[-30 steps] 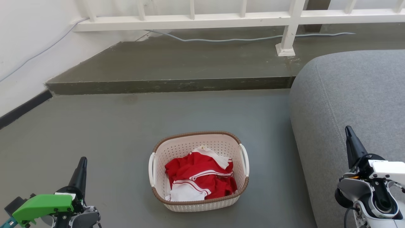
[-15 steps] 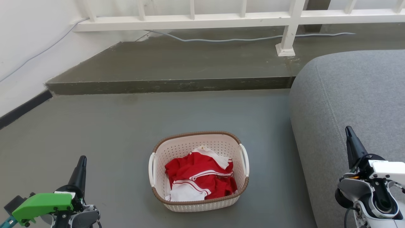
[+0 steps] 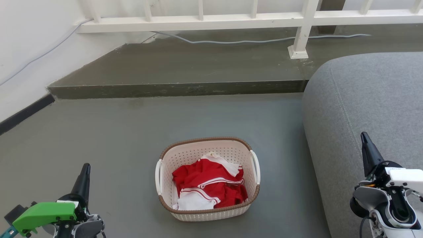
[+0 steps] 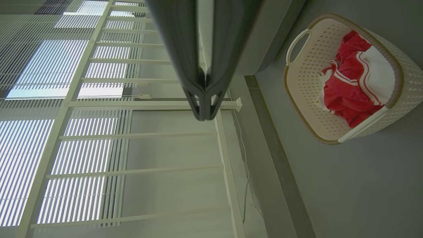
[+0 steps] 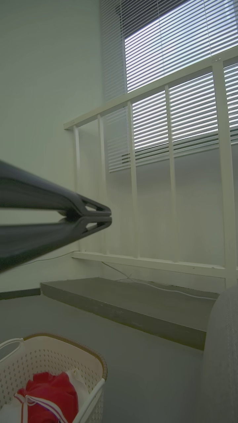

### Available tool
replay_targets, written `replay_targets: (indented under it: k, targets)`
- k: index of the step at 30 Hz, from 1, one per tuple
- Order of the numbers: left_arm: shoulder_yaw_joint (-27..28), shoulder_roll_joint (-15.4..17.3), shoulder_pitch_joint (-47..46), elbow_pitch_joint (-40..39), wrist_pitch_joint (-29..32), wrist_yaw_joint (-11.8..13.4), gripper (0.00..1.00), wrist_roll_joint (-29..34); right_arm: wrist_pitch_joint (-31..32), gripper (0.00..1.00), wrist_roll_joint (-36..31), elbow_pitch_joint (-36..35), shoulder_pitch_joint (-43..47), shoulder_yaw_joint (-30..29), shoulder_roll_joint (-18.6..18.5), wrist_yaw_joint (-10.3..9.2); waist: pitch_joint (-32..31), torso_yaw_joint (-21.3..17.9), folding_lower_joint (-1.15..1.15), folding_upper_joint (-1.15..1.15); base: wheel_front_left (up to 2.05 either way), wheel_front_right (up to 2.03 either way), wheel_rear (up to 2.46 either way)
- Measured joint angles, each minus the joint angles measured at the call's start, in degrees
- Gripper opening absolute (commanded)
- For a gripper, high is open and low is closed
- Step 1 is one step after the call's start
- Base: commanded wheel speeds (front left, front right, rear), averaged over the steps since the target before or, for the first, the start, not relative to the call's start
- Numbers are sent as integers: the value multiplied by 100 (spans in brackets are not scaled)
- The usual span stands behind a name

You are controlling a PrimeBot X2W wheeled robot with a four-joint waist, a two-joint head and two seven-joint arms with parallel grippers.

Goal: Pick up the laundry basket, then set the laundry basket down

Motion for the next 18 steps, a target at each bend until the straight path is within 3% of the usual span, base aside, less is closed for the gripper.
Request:
replay_targets:
  k: [18]
  targets:
    - [10, -1, -5, 47, 18, -5, 0, 0, 1, 0, 0, 23, -3, -12, 2, 0, -1, 0, 0, 0, 0, 0, 0]
